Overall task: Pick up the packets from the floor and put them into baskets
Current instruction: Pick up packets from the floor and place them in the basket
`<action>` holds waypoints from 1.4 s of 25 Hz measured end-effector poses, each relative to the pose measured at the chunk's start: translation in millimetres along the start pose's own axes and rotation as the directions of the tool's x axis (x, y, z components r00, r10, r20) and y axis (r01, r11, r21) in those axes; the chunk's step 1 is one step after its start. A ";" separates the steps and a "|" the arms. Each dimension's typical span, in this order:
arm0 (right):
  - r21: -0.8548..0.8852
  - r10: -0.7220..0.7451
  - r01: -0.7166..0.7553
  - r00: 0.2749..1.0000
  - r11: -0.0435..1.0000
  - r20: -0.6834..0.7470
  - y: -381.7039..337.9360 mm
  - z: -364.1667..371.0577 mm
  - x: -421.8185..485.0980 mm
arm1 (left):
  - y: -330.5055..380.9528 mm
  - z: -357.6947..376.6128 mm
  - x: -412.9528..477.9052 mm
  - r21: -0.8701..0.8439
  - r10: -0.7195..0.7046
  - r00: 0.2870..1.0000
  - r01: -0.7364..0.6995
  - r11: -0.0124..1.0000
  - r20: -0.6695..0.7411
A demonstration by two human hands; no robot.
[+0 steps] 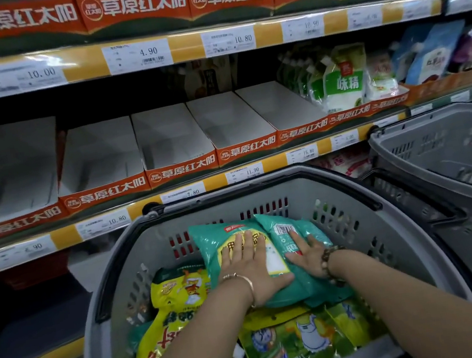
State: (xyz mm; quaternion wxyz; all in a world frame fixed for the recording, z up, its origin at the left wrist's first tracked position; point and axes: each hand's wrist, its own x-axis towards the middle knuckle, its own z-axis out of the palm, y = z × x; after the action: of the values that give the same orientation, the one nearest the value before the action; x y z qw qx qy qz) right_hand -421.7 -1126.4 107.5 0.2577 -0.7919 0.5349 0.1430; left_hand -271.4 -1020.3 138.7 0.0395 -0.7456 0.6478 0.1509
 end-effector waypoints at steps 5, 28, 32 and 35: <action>-0.156 0.000 -0.001 1.000 0.988 -0.009 6.5 9.8 11.4 | 5.3 5.1 16.2 -0.037 -0.044 0.996 0.041 0.998 -0.082; 0.037 -0.346 0.413 0.806 0.910 -0.481 -57.2 -21.4 -37.7 | -40.1 -47.4 -99.5 -0.477 -0.207 0.937 0.050 0.878 -0.283; -0.115 -0.544 0.558 0.709 0.822 -0.449 -103.3 -26.3 -71.1 | -77.5 -69.4 -155.0 -0.552 -0.349 0.859 0.095 0.828 -0.376; -0.139 -0.656 0.668 0.632 0.731 -0.413 -152.7 -24.1 -93.3 | -108.8 -82.5 -196.7 -0.526 -0.418 0.819 0.173 0.833 -0.393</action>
State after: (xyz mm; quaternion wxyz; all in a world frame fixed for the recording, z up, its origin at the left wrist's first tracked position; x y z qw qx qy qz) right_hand -318.4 -1022.6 213.2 0.1767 -0.9396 0.2525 -0.1491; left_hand -173.3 -836.5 256.7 -0.2836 -0.8397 0.4523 0.0991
